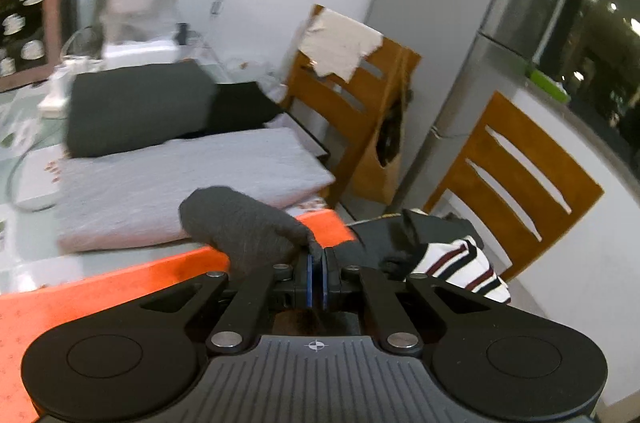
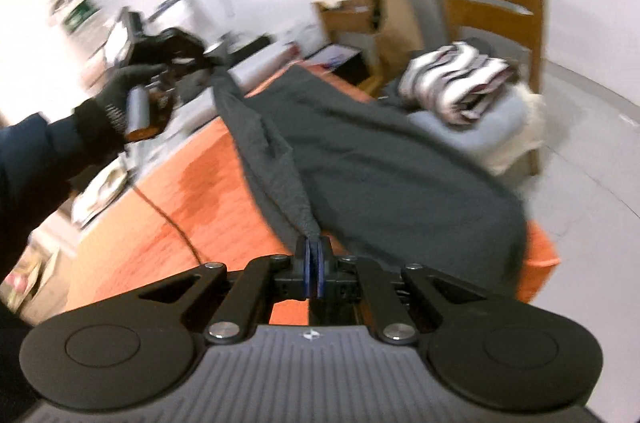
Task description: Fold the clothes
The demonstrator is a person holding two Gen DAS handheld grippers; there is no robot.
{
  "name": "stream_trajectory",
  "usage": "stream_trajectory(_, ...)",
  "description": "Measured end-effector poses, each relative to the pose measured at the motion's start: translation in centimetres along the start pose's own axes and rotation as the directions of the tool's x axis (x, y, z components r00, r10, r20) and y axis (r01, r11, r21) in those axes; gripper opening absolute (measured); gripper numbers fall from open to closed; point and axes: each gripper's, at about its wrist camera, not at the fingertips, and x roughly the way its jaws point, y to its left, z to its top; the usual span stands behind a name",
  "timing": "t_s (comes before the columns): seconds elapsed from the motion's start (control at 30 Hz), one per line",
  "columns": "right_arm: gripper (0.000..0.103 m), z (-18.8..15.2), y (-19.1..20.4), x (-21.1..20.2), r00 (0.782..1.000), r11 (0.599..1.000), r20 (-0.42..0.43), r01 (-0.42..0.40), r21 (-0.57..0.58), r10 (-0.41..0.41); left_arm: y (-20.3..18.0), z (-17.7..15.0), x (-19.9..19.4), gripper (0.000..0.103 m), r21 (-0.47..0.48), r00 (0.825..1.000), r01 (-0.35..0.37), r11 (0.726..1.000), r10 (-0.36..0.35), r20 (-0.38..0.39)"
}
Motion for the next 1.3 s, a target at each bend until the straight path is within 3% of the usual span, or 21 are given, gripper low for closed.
stream_trajectory(0.17,0.005,1.1,-4.6,2.2,0.994,0.994,-0.007,0.106,0.029,-0.105,-3.3,-0.8,4.7,0.010,0.062,0.999,-0.020,0.998,0.023,-0.047)
stream_trajectory(0.27,0.005,1.0,-6.0,4.1,0.987,0.987,-0.029,0.160,-0.005,-0.160,-4.3,-1.4,6.1,0.018,0.099,0.999,-0.005,0.995,0.009,-0.040)
stream_trajectory(0.33,0.007,0.8,-6.6,5.3,0.979,0.979,-0.038,0.199,-0.040,-0.201,-4.6,-1.5,6.6,0.040,0.105,0.999,0.022,0.994,-0.019,-0.031)
stream_trajectory(0.4,0.013,0.6,-6.5,6.3,0.965,0.964,-0.038,0.254,-0.083,-0.258,-4.2,-1.2,6.3,0.045,0.075,0.998,0.050,0.996,-0.048,-0.028)
stream_trajectory(0.53,0.029,0.2,-5.4,6.5,0.937,0.921,-0.003,0.344,-0.184,-0.351,-2.9,-0.6,5.1,0.046,0.059,0.997,0.063,0.996,-0.061,-0.038)
stream_trajectory(0.63,0.035,0.2,-4.2,6.0,0.928,0.906,0.033,0.369,-0.208,-0.370,-1.6,-0.2,4.1,0.046,0.053,0.997,0.061,0.997,-0.058,-0.051)
stream_trajectory(0.73,0.035,0.1,-2.8,5.1,0.930,0.904,0.056,0.366,-0.221,-0.363,0.3,0.0,3.0,0.045,0.032,0.997,0.048,0.998,-0.045,-0.064)
stream_trajectory(0.9,0.035,-0.2,-0.3,4.5,0.955,0.925,0.033,0.295,-0.238,-0.296,2.8,0.3,3.2,0.044,-0.028,0.995,0.036,0.999,-0.039,-0.091)
stream_trajectory(1.1,0.035,-1.0,2.8,6.2,0.978,0.938,-0.023,0.191,-0.289,-0.206,2.5,-0.1,5.2,0.038,-0.061,0.992,0.044,0.997,-0.051,-0.118)
stream_trajectory(1.3,0.035,-1.0,6.0,10.2,0.985,0.905,-0.034,0.141,-0.402,-0.168,1.4,-1.0,6.5,0.038,-0.054,0.988,0.061,0.997,-0.068,-0.141)
